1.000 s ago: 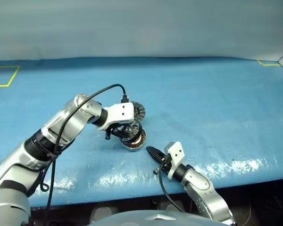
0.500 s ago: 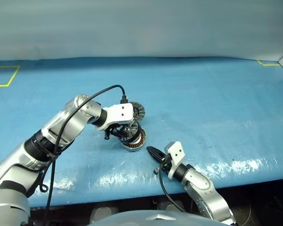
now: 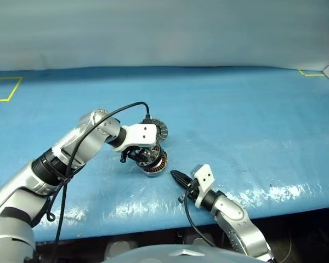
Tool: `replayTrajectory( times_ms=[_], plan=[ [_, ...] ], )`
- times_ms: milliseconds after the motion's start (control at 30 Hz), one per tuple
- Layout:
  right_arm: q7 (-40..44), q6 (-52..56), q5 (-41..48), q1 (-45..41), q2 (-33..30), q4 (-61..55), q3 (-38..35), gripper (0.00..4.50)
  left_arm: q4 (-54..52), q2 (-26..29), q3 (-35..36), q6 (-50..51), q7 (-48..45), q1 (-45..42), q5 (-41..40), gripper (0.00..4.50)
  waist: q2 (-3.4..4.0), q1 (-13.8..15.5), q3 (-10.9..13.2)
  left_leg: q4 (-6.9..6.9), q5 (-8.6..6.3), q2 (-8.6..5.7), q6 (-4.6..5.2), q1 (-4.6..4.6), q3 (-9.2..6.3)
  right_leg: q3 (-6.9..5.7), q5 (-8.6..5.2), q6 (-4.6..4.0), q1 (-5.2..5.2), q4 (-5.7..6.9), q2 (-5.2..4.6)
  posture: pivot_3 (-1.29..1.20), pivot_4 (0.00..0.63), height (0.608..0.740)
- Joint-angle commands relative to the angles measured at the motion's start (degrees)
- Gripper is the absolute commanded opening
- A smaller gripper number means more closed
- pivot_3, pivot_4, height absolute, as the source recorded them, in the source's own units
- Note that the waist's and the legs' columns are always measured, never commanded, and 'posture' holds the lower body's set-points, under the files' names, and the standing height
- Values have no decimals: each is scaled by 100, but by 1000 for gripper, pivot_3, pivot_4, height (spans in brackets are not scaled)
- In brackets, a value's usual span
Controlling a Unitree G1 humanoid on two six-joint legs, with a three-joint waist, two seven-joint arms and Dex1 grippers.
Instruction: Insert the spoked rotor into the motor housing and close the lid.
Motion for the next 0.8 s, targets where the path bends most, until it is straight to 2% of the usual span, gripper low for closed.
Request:
replayTrajectory(
  times_ms=[33,133,167,367,500,667,800],
  plan=[
    [-59,-26,-36,51,32,-100,-15,0,52,-63,16,-118,-92,-161,98,3338,0,-4,0,0,0,0,0,0,0,1,0,0,0,0,1,0,150,740],
    [-82,-25,-35,62,42,-102,-22,0,18,-183,139,-76,-148,-200,-28,4314,0,1,0,0,0,0,0,-1,0,1,0,0,0,-1,1,0,150,740],
    [-87,-24,-32,63,42,-104,-23,0,-12,-217,195,-45,-159,-212,-80,4455,0,2,0,0,0,0,0,-1,0,1,0,0,0,-2,1,0,150,740],
    [-140,3,10,110,33,-192,-85,0,-490,-371,759,438,-231,-129,-805,4455,0,-2,0,0,0,0,0,0,-1,3,0,0,-1,0,3,0,150,740],
    [-283,104,47,143,-30,-414,-327,0,-1075,-299,1354,1005,-182,306,-1583,3566,2,-15,0,-1,-2,0,3,-1,2,8,0,0,0,-5,3,0,150,740],
    [-923,893,-252,-26,-196,-801,-801,0,-1784,-417,2503,1382,362,1555,-2530,1837,2,-20,0,-4,-3,2,4,2,7,15,0,0,-6,-2,4,0,150,740],
    [-1067,1492,-316,-244,-287,-1197,-877,0,-2205,-437,2969,1273,914,2476,-2768,497,-1,16,1,-5,-3,7,4,4,7,14,0,-1,-6,2,7,0,150,740]
  ],
)
